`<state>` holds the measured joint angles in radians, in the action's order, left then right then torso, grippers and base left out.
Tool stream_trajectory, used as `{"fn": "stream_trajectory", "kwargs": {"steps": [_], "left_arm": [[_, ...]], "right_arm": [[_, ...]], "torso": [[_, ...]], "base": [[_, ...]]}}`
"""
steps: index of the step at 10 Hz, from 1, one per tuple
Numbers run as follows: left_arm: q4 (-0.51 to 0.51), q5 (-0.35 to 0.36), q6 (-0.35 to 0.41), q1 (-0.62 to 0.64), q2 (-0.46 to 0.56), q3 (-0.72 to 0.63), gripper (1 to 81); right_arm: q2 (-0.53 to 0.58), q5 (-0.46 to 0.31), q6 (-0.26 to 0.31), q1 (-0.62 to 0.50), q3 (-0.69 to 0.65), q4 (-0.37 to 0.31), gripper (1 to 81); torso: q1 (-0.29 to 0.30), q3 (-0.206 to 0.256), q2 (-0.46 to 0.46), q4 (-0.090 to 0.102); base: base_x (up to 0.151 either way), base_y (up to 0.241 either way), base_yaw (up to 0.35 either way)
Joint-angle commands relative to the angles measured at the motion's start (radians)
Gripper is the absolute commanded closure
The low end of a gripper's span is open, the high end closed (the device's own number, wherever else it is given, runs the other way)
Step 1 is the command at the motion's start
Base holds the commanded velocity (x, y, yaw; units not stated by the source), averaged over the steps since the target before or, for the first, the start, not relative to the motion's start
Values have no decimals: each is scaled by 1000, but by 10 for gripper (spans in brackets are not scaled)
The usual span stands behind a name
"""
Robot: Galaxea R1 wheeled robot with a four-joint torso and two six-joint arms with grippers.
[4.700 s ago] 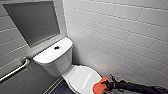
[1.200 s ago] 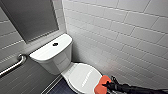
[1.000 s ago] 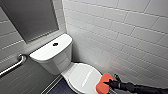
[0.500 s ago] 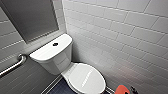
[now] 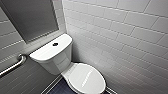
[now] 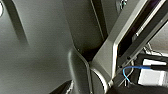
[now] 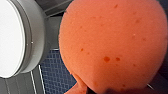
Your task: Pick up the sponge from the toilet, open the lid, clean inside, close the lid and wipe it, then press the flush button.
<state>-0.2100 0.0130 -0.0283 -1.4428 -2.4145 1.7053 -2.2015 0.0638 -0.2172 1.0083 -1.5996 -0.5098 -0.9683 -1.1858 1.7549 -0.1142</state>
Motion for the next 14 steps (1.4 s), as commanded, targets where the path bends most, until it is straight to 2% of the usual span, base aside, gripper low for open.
{"fn": "stream_trajectory", "kwargs": {"steps": [1, 2, 3, 4, 5, 7, 9, 10, 12, 14], "left_arm": [[144, -64, -126, 276, 196, -217, 10], [153, -64, -136, 328, 211, -260, 10], [167, -68, -148, 376, 213, -282, 10], [193, -95, -160, 426, 202, -279, 10], [236, -119, -165, 478, 185, -256, 10], [328, -122, -165, 538, 155, -216, 10], [380, -122, -165, 578, 121, -205, 10], [399, -122, -165, 592, 109, -207, 10], [434, -120, -167, 606, 83, -199, 10], [477, -108, -167, 612, 52, -197, 10]], "right_arm": [[17, -33, 4, 118, -11, 89, 811], [9, -20, 4, 151, -20, 106, 811], [4, -7, 4, 171, -25, 111, 811], [-2, -6, 4, 183, -25, 115, 811], [-8, -6, 4, 200, -20, 123, 811], [-25, -4, 4, 253, -22, 155, 811], [-63, 48, 4, 333, -69, 185, 811], [-76, 51, 4, 379, -72, 209, 811], [-97, 119, 4, 470, -46, 284, 811], [-120, 212, 2, 566, -40, 318, 811]], "torso": [[0, 0, 0, 0], [0, 0, 0, 0], [0, 0, 0, -92], [0, 0, 0, -49], [0, 0, 0, -31], [0, 0, 0, -61], [0, 0, 0, -62], [0, 0, 0, -62], [0, 0, 0, -62], [0, 0, 0, -62]], "base": [[0, 0, 0], [0, 0, 0], [0, 0, 0], [0, 0, 0], [0, 0, 0], [0, 0, 0], [0, 0, 0], [0, 0, 0], [0, 0, 0], [0, 0, 0]]}}
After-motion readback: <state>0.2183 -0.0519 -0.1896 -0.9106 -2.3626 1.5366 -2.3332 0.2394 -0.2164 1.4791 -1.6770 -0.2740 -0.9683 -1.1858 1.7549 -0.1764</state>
